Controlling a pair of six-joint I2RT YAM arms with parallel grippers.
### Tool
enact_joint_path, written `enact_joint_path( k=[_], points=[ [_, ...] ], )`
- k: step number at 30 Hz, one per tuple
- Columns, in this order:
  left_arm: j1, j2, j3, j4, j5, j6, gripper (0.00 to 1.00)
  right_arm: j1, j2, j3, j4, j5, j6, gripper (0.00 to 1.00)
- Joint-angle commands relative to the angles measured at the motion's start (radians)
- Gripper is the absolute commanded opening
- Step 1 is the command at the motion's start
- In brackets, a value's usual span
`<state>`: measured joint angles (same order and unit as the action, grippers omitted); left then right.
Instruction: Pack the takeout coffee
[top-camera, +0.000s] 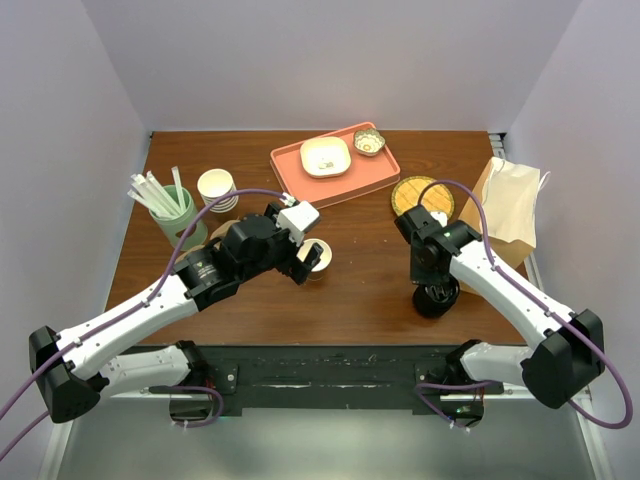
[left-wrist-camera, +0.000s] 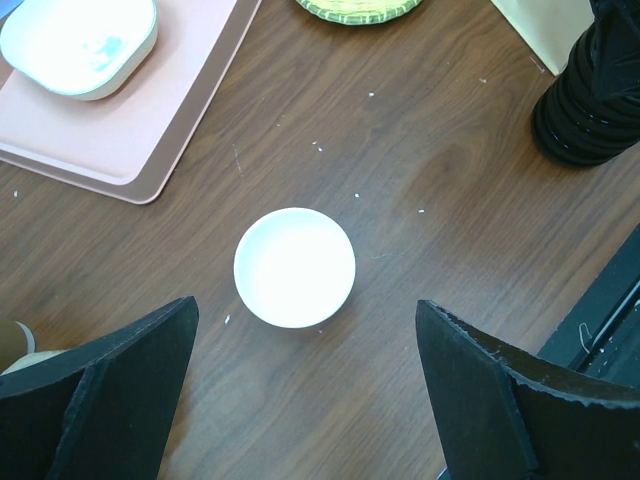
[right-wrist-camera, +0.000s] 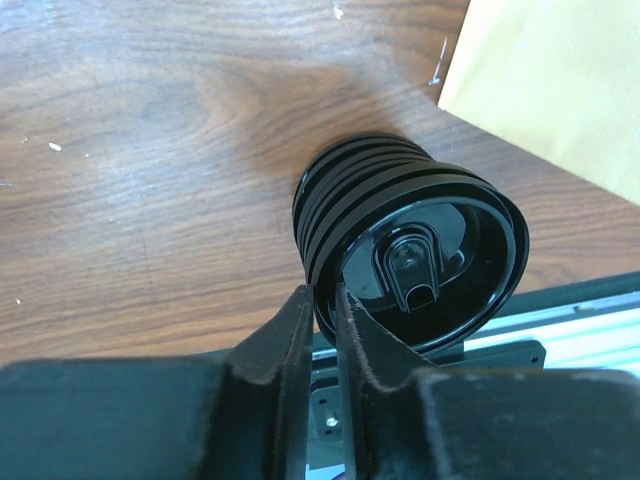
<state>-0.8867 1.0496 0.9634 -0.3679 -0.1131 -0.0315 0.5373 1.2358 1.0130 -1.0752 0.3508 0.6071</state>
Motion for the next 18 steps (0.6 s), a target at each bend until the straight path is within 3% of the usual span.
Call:
enact_joint_path(
  k=[1,5,12,18],
  points=[
    [-0.003,0.004,0.029,0.02,0.018,0.024,0.95,0.0,-0.021,-0.001,-0.019,0.036,0.042,0.11],
    [-0.001,0.006,0.029,0.015,0.021,0.024,0.94,0.0,-0.025,0.019,-0.04,0.039,0.049,0.04],
    [-0.003,0.006,0.028,0.015,0.024,0.018,0.94,0.001,-0.091,0.061,-0.092,0.03,0.072,0.04],
    [-0.001,0.016,0.029,0.026,0.041,0.002,0.94,0.0,-0.16,0.024,-0.037,-0.001,0.066,0.04]
  ],
)
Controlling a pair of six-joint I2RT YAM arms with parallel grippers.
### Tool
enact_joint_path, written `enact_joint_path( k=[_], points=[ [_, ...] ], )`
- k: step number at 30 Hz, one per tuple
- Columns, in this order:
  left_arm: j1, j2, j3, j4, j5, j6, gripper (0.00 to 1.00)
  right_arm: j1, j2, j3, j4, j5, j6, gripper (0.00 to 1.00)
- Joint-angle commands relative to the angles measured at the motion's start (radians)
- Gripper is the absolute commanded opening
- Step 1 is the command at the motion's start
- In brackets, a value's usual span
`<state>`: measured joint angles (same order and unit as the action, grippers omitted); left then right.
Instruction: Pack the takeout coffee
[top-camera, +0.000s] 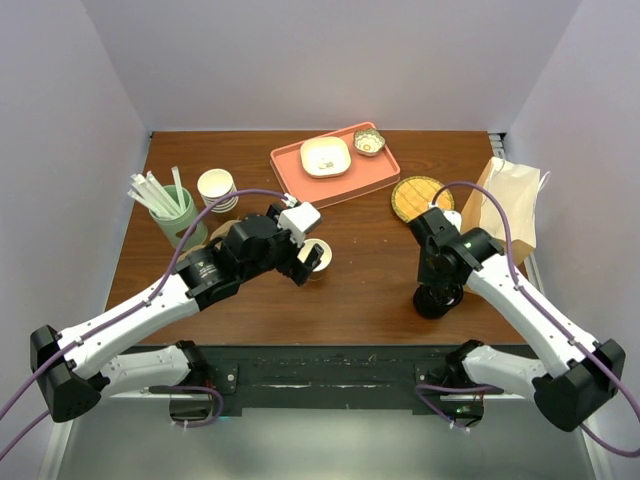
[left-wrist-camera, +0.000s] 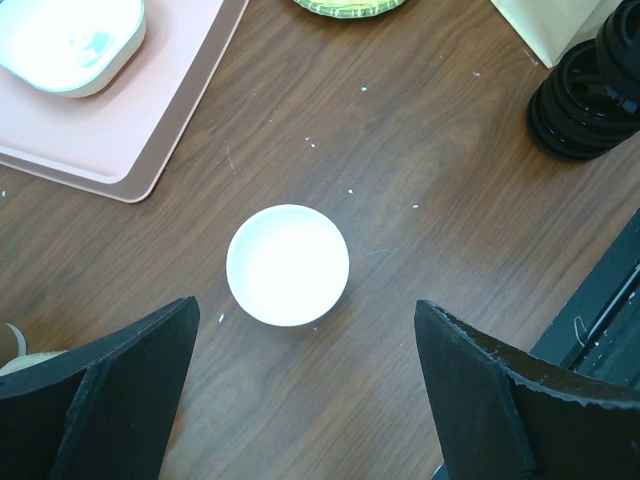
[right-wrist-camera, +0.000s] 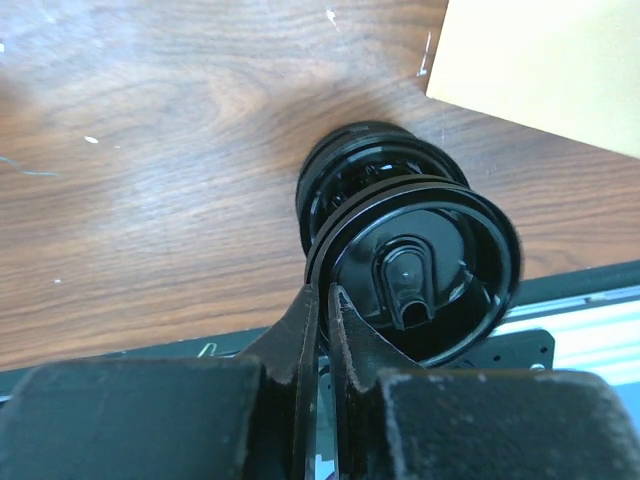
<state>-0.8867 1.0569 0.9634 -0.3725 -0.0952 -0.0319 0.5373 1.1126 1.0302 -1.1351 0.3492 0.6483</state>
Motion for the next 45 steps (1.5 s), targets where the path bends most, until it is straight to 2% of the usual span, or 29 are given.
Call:
enact_joint_path(
  k=[1,5,8,9,13,14,17,23,26,31,35,39,45],
  points=[
    [-0.001,0.011,0.031,0.03,0.028,-0.005,0.93,0.001,-0.039,0.004,0.021,-0.006,0.028,0.04],
    [-0.001,0.058,0.06,0.07,0.138,-0.081,0.92,0.0,-0.048,-0.004,0.021,-0.019,0.047,0.03],
    [-0.001,0.133,0.092,0.145,0.294,-0.193,0.86,0.0,-0.065,-0.004,0.018,-0.006,0.05,0.03],
    [-0.003,0.152,0.098,0.167,0.354,-0.219,0.81,0.001,-0.065,-0.005,0.017,0.0,0.05,0.04],
    [-0.004,0.225,0.127,0.242,0.399,-0.296,0.77,0.0,-0.045,-0.012,0.035,-0.019,0.054,0.08],
    [-0.003,0.232,0.133,0.245,0.399,-0.298,0.77,0.0,-0.042,-0.007,0.038,-0.029,0.056,0.13],
    [-0.003,0.216,0.13,0.231,0.358,-0.281,0.77,0.0,-0.02,-0.01,0.063,-0.1,0.03,0.22],
    [-0.003,0.198,0.084,0.216,0.301,-0.293,0.8,0.0,-0.016,-0.036,0.06,-0.15,0.019,0.3],
    [-0.003,0.19,0.067,0.199,0.301,-0.318,0.79,0.001,-0.022,-0.064,0.06,-0.174,0.027,0.31],
    [-0.003,0.1,0.012,0.182,0.201,-0.319,0.79,0.036,-0.034,-0.122,0.107,-0.26,0.065,0.31],
    [-0.003,0.006,-0.014,0.144,0.098,-0.275,0.8,0.108,-0.01,-0.154,0.152,-0.257,0.148,0.31],
    [-0.003,-0.02,-0.009,0.084,0.011,-0.241,0.8,0.199,0.029,-0.171,0.189,-0.231,0.221,0.35],
    [-0.001,-0.063,-0.018,0.053,-0.02,-0.25,0.8,0.277,0.11,-0.222,0.273,-0.207,0.272,0.38]
  ],
)
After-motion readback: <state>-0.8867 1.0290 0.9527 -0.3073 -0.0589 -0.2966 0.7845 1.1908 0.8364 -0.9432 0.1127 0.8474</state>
